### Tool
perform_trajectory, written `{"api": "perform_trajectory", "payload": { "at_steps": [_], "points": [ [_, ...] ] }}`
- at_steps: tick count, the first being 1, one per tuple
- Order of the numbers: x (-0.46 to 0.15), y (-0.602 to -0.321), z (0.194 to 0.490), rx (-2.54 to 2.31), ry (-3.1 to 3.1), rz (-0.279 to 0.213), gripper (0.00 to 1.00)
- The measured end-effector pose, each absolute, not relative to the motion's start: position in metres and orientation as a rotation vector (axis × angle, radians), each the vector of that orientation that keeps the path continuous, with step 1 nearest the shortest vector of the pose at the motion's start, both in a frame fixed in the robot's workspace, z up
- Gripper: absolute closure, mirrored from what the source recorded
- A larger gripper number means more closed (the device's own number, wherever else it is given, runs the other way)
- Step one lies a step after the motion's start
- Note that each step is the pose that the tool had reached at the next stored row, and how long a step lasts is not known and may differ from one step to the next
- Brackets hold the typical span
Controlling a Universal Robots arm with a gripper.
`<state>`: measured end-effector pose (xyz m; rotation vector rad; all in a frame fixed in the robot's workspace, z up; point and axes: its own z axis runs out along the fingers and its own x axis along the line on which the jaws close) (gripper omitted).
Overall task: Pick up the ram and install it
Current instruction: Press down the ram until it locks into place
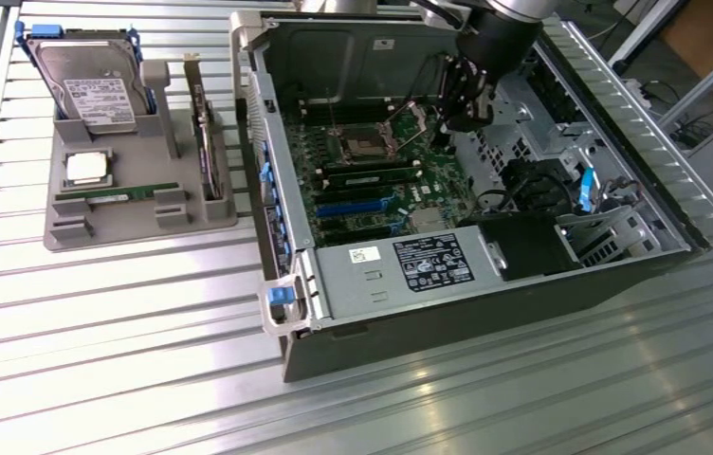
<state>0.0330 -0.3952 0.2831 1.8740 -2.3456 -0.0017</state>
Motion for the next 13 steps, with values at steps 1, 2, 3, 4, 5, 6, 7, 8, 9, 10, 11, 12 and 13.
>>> {"api": "perform_trajectory", "payload": {
  "at_steps": [1,2,3,4,5,6,7,8,9,10,11,12,13],
  "points": [
    [0.0331,-0.3952,0.2831,1.871,-2.348,-0.002,0.9],
    [0.0332,-0.3952,0.283,1.866,-2.352,-0.002,0.9],
    [0.0333,-0.3952,0.283,1.86,-2.357,-0.002,0.9],
    [0.0334,-0.3952,0.283,1.856,-2.359,-0.002,0.9],
    [0.0335,-0.3952,0.2829,1.854,-2.361,-0.002,0.9],
    [0.0336,-0.3952,0.2829,1.85,-2.364,-0.003,0.9],
    [0.0337,-0.3952,0.2829,1.844,-2.368,-0.003,0.9],
    [0.0338,-0.3952,0.2828,1.839,-2.372,-0.003,0.9],
    [0.034,-0.3952,0.2828,1.835,-2.375,-0.003,0.9],
    [0.034,-0.3952,0.2828,1.831,-2.378,-0.003,0.9],
    [0.0341,-0.3952,0.2827,1.824,-2.383,-0.003,0.9],
    [0.0341,-0.3952,0.2827,1.818,-2.387,-0.003,0.9],
    [0.0342,-0.3952,0.2826,1.813,-2.391,-0.004,0.9]
  ]
}}
